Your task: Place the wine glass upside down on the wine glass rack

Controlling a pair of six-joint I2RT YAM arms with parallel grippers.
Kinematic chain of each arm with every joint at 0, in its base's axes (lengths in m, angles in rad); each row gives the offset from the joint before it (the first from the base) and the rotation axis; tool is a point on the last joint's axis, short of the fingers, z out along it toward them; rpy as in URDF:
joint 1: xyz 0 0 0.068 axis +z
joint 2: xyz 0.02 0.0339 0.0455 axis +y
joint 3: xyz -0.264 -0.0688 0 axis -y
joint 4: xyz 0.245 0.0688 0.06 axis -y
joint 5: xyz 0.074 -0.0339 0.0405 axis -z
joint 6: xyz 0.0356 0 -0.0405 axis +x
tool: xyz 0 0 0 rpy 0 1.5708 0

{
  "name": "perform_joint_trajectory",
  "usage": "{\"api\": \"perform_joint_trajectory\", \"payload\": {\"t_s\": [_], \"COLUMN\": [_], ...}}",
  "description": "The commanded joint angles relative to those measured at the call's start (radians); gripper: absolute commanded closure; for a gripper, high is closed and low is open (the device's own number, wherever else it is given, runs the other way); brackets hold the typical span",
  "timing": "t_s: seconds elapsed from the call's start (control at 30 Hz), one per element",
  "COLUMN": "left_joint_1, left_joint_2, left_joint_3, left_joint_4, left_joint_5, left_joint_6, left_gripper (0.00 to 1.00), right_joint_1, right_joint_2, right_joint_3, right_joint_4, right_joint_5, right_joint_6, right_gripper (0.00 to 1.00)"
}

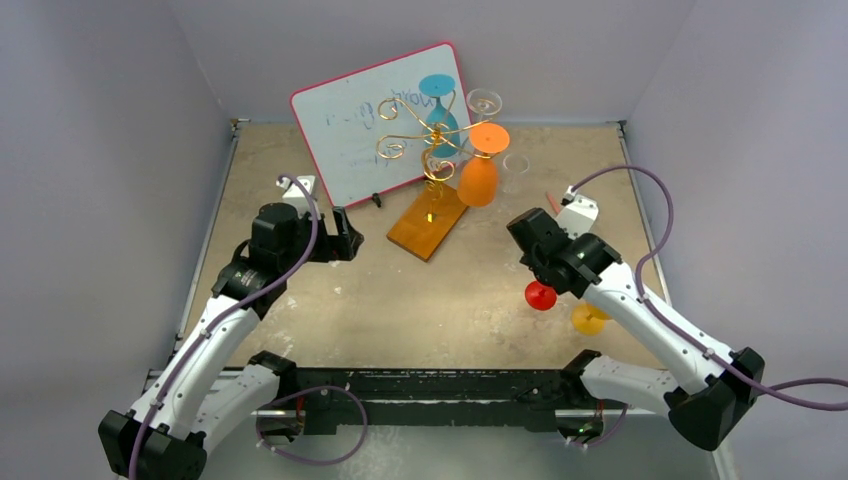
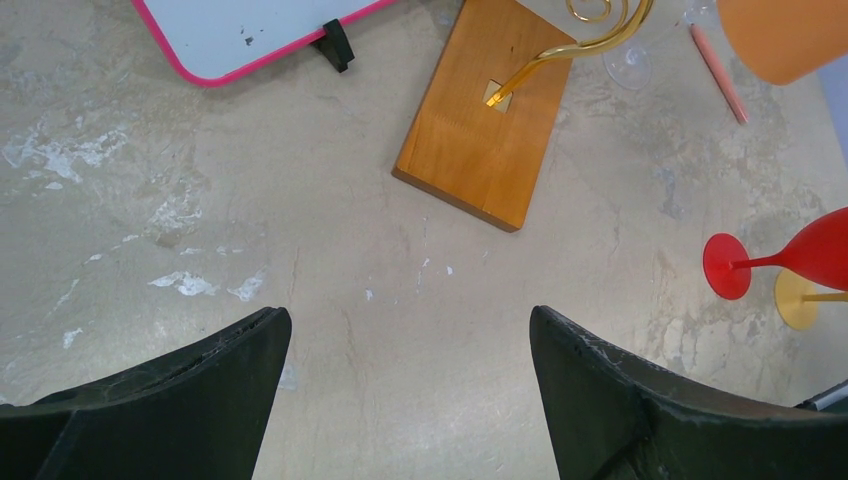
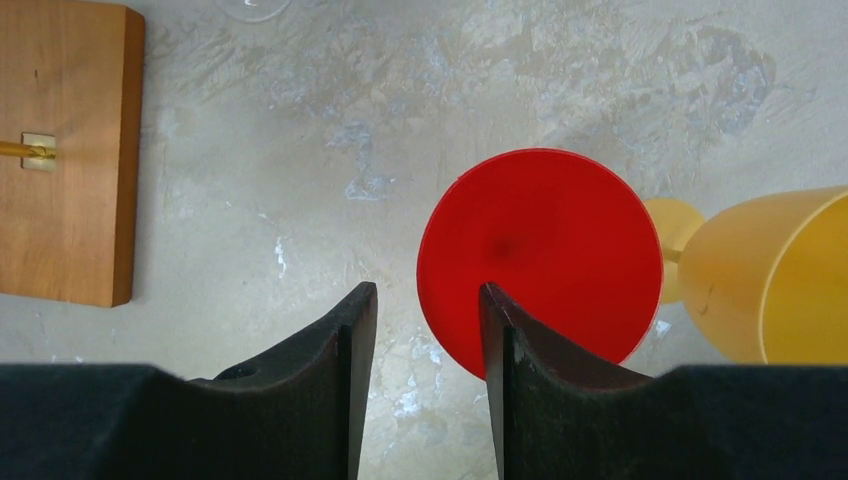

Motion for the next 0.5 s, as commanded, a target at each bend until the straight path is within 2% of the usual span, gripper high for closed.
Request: {"api": "perform_joint_trajectory", "payload": {"t_s": [0.0, 0.23, 0.47], "left_joint_1": [0.004, 0.003, 0.003], "left_joint_2": [-0.013, -0.018, -0.026], "left_joint_3": [-0.001, -0.003, -0.004], "left_joint_4": [0.052, 0.05, 0.05], "left_joint_5": [-0.014, -0.021, -0.027], "left_joint_6": [0.018, 0.019, 0.019], "left_gripper": [0.12, 0.12, 0.13], "right_joint_1": [-0.004, -0.005, -0.005], "right_joint_2": [0.001, 0.016, 0.027], "right_joint_3": [-0.015, -0.031, -0.028], "right_joint_4": [0.047, 0.075, 0.087], "right_joint_5": [0.02, -0.005, -0.028], "right_joint_6": [-0.046, -0.08, -0.119], "right_gripper": [0.56, 0.68, 0.95]}}
